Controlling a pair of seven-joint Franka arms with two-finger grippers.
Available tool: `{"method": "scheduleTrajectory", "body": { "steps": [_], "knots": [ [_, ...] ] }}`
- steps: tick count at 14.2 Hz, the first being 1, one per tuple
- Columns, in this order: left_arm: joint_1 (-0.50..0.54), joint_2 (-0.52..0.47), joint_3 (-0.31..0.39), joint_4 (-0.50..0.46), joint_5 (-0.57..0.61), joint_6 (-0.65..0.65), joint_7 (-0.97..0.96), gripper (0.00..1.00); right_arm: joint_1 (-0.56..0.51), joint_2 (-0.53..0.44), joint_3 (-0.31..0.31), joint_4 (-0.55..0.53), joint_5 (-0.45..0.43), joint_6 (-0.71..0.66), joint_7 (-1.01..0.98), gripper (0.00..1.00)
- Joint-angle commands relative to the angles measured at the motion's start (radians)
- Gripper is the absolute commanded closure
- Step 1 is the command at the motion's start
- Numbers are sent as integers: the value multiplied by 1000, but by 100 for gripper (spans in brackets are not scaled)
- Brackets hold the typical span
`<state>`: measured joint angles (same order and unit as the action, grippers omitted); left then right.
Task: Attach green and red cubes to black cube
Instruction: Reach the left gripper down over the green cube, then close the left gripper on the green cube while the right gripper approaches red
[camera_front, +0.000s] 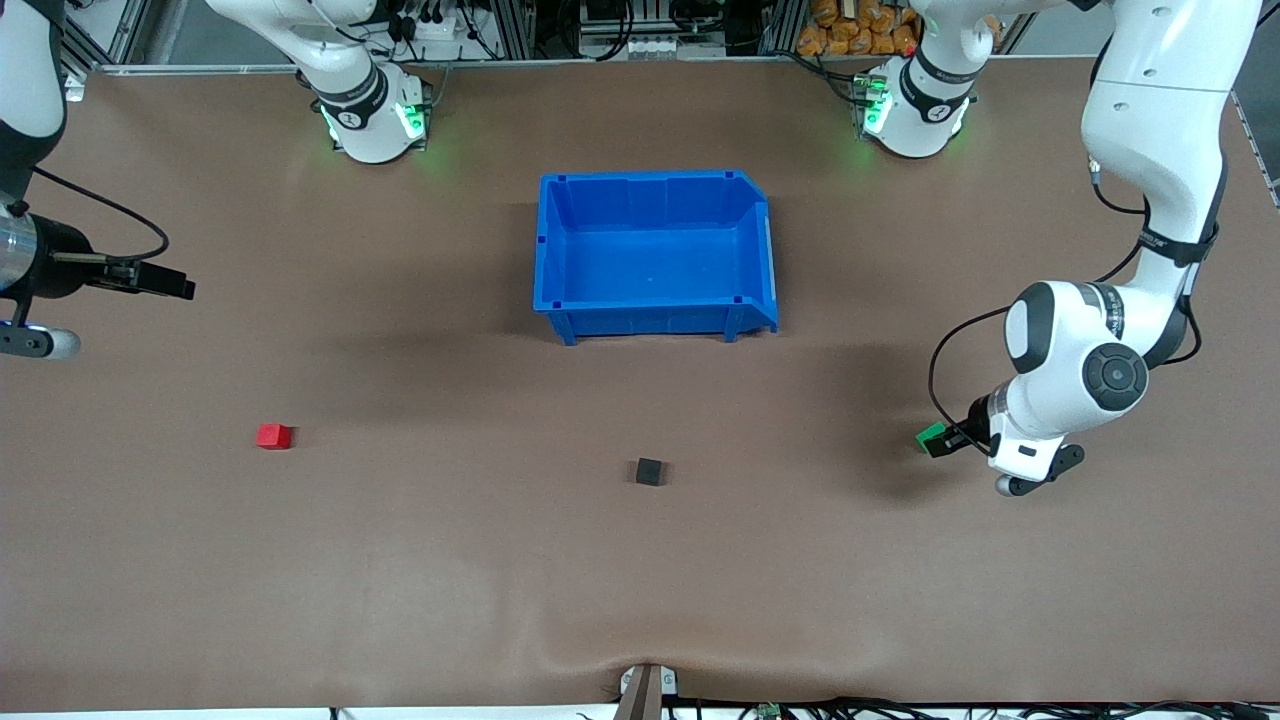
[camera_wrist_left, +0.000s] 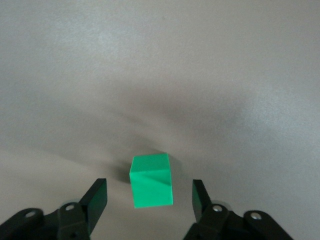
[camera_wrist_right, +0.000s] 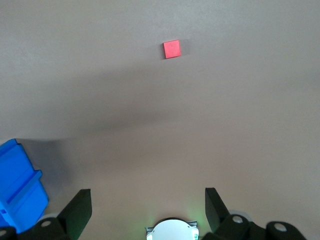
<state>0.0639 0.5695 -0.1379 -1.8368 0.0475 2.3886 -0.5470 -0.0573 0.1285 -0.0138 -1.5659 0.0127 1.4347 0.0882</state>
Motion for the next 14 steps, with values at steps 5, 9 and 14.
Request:
{"method": "scheduleTrajectory", "body": {
  "steps": [5,9,14],
  "knots": [
    [-1,39,6,22,2,20,-16,32,-21,25,12,-13,13,29,-2,0],
    [-1,52,6,34,2,40,-18,32,-30,42,12,-14,13,35,1,0],
    [0,66,6,48,2,41,-18,49,-39,63,14,-25,15,61,2,0]
  ]
}}
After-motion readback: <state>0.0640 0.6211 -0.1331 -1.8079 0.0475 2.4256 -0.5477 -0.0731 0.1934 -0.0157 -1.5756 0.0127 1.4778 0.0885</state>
